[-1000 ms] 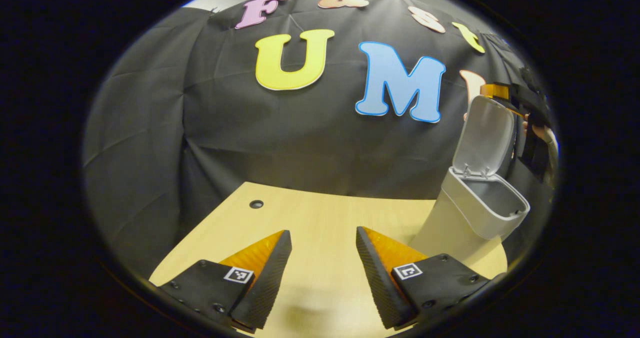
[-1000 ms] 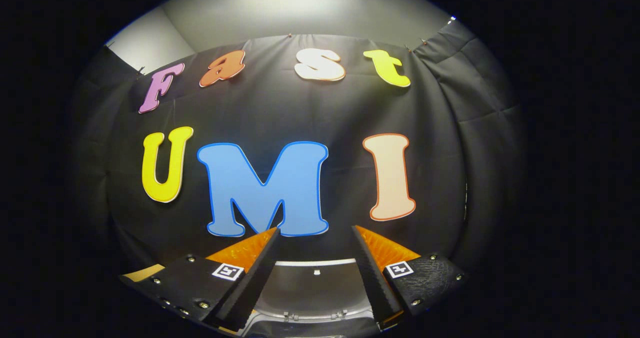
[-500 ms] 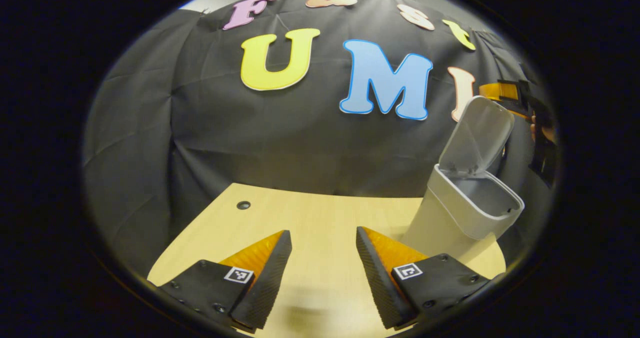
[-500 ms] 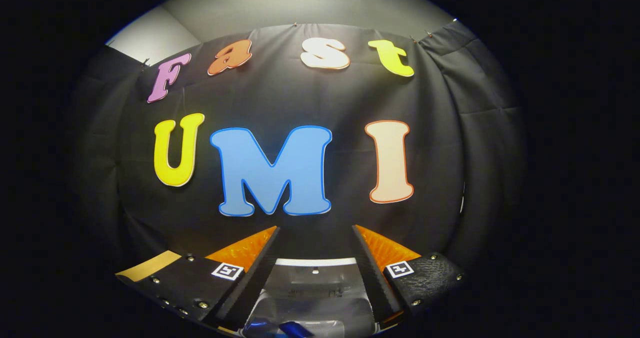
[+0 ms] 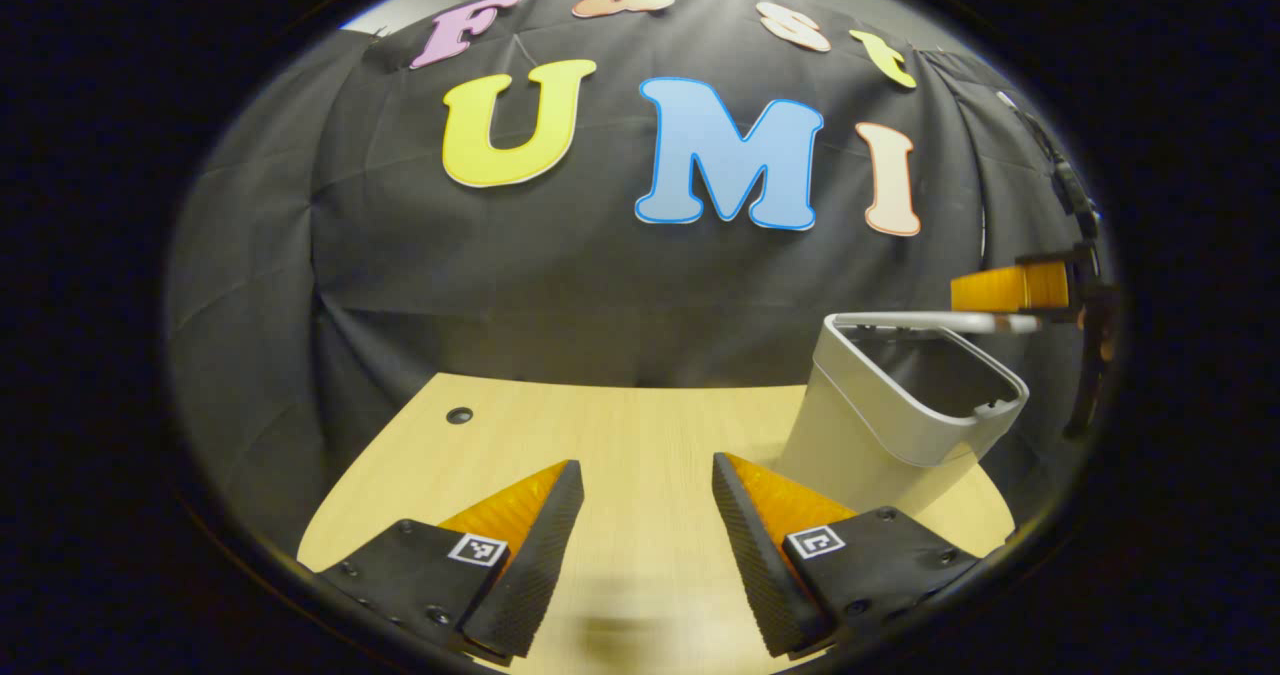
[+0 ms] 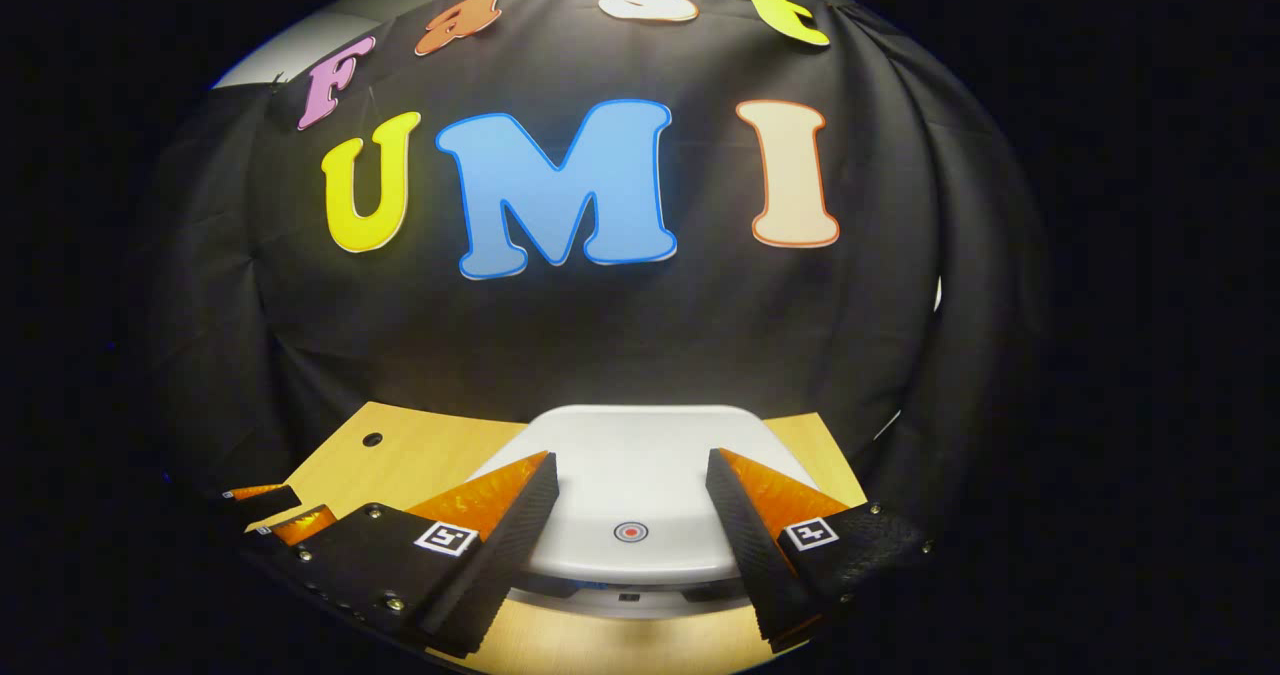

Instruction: Press the lid of the desktop garbage bin to open it, pick up the crumpled paper on the desktop and throw it into the bin, then pick up the pop can on the desktop and drop it into the bin, and finally close the garbage bin lid.

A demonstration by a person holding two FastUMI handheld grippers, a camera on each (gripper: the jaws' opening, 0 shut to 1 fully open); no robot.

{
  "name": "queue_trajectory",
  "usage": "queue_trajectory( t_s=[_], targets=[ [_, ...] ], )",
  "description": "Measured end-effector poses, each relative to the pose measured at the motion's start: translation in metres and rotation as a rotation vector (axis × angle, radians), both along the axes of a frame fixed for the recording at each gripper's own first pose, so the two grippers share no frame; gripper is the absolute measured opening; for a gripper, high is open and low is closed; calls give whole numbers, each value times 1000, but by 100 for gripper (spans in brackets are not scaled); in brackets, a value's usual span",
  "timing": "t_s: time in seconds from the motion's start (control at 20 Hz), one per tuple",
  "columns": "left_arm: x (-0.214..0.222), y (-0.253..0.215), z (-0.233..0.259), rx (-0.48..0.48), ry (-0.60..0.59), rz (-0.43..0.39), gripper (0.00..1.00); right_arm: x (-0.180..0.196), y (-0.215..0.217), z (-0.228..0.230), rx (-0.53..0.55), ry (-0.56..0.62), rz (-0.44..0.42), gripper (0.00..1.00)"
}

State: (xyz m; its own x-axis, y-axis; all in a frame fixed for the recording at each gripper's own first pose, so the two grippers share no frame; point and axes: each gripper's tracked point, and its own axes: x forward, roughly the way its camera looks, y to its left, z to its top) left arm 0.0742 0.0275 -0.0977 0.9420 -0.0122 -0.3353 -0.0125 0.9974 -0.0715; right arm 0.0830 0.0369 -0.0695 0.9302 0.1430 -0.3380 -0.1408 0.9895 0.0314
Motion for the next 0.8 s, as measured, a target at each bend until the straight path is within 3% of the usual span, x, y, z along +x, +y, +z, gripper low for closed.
queue_trajectory(
  t_s=[0.15,0.2,0.3,0.35,0.45,0.75,0.8],
  targets=[
    [-3,0,2,7,-2,-8,82,-8,-2,-12,-20,14,-5,96],
    [-3,1,2,8,-2,-6,87,-9,-2,-16,-31,18,-4,96],
    [-3,3,1,5,0,-2,82,-11,-2,-24,-44,33,-2,96],
    [-4,4,1,3,1,1,87,-11,-2,-26,-47,37,-2,96],
    [-4,6,0,1,3,7,82,-13,-2,-25,-50,29,-5,97],
    [-2,6,-4,-11,13,13,82,-14,-2,-27,-47,10,-6,97],
    [-2,5,-5,-10,14,11,92,-13,-2,-27,-46,8,-6,97]
  ],
)
